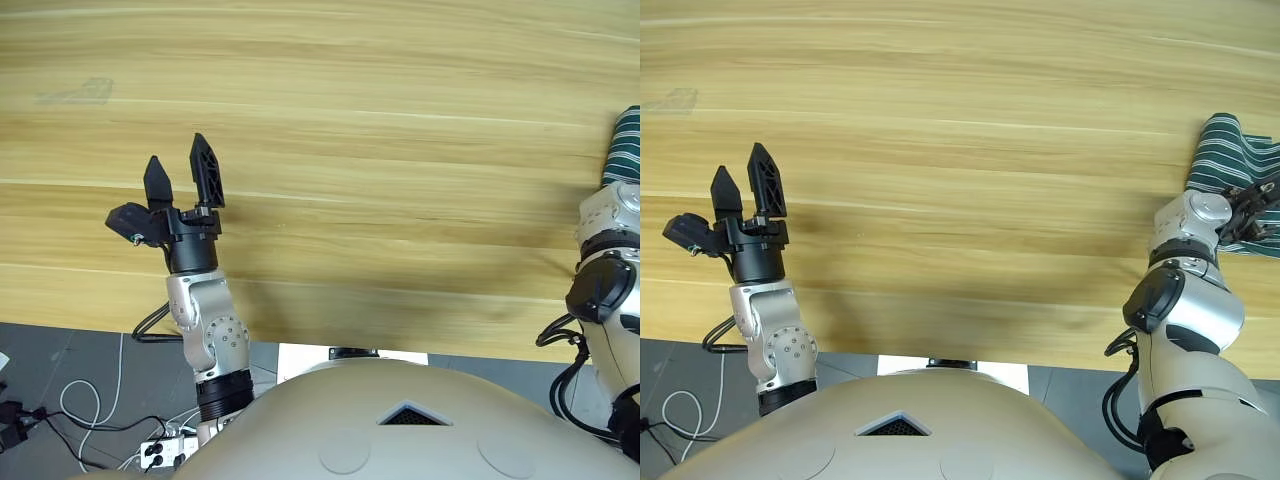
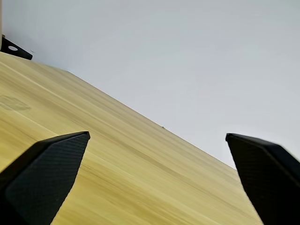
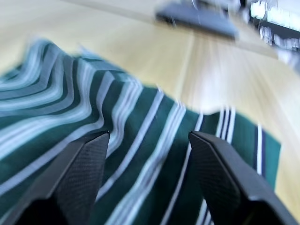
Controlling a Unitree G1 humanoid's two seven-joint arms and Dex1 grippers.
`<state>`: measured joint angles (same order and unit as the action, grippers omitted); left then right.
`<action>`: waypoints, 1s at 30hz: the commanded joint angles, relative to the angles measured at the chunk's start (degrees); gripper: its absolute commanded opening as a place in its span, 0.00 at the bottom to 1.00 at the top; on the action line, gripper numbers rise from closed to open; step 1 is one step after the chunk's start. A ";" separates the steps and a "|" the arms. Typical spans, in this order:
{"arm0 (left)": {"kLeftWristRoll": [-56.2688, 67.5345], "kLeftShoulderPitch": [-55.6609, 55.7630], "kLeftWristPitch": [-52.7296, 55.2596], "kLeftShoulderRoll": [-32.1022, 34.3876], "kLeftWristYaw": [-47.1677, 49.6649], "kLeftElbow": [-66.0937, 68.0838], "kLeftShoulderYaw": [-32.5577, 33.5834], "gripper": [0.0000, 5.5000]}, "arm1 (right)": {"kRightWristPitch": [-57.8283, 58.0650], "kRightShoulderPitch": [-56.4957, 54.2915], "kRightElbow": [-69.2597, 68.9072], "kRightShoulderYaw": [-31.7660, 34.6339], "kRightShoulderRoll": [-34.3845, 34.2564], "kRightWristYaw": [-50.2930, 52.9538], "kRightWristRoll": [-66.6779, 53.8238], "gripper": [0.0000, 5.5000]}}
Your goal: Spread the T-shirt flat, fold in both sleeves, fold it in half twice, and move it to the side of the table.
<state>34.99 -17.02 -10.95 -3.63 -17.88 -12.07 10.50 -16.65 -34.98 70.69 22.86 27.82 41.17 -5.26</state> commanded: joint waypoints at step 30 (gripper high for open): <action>-33.75 30.11 -25.86 16.45 23.57 52.67 3.24 0.98 | -20.35 15.37 -17.92 -17.09 -11.25 -26.13 12.36 0.57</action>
<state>2.26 15.58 -36.58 13.46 6.78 42.84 15.07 -36.37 -21.15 53.33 5.99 16.02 15.17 6.60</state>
